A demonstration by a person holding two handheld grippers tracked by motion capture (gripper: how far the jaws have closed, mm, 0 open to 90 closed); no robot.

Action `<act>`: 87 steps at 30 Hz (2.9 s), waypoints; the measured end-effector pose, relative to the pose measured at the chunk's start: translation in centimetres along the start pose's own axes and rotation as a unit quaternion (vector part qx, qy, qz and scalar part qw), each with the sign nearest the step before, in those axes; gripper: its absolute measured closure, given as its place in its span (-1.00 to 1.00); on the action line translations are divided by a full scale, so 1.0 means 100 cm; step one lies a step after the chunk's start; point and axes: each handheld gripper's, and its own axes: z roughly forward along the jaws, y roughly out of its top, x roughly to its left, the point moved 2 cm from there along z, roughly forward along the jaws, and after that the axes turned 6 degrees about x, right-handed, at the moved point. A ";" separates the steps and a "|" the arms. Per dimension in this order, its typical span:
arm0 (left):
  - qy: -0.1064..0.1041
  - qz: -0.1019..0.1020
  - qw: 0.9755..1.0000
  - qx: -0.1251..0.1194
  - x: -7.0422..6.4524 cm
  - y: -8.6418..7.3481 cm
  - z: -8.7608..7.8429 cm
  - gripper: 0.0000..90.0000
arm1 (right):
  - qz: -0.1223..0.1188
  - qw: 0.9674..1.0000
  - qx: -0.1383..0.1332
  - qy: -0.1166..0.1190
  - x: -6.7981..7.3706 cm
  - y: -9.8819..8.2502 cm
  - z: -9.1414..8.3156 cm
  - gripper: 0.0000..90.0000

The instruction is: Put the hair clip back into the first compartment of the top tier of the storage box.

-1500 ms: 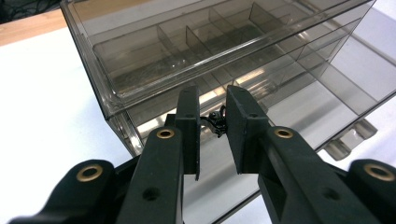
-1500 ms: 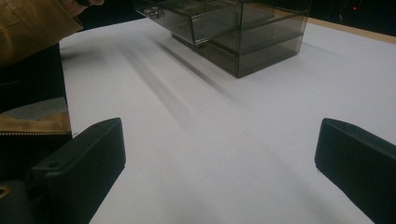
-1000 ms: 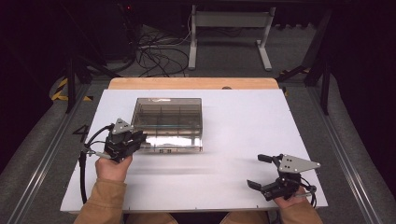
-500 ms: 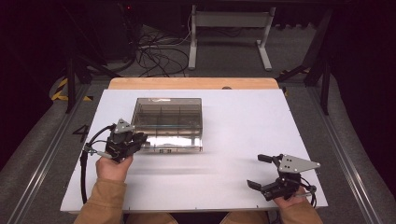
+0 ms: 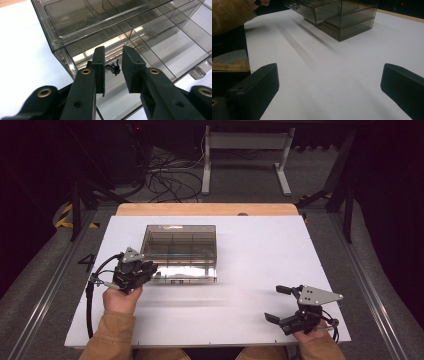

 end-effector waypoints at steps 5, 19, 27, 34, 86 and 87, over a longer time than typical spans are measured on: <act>-0.004 -0.003 1.000 -0.015 0.000 0.001 -0.005 0.50 | -0.001 1.000 0.000 0.000 0.000 0.000 0.000 -0.95; -0.017 0.012 0.997 -0.073 -0.013 0.009 -0.028 0.04 | 0.000 1.000 0.003 0.003 0.000 0.001 0.003 -0.95; -0.025 0.024 0.995 -0.091 -0.017 0.012 -0.033 -0.18 | 0.003 1.000 0.001 0.001 0.000 -0.001 0.000 -0.95; -0.037 0.040 0.992 -0.117 -0.020 0.009 -0.041 -0.55 | 0.005 1.000 0.000 0.001 -0.001 -0.001 0.000 -0.95; -0.073 0.038 0.989 -0.119 0.000 -0.102 -0.040 -0.81 | 0.008 1.000 0.003 -0.001 -0.003 -0.003 -0.001 -0.95; -0.073 0.038 0.989 -0.119 0.000 -0.102 -0.040 -0.81 | 0.008 1.000 0.003 -0.001 -0.003 -0.003 -0.001 -0.95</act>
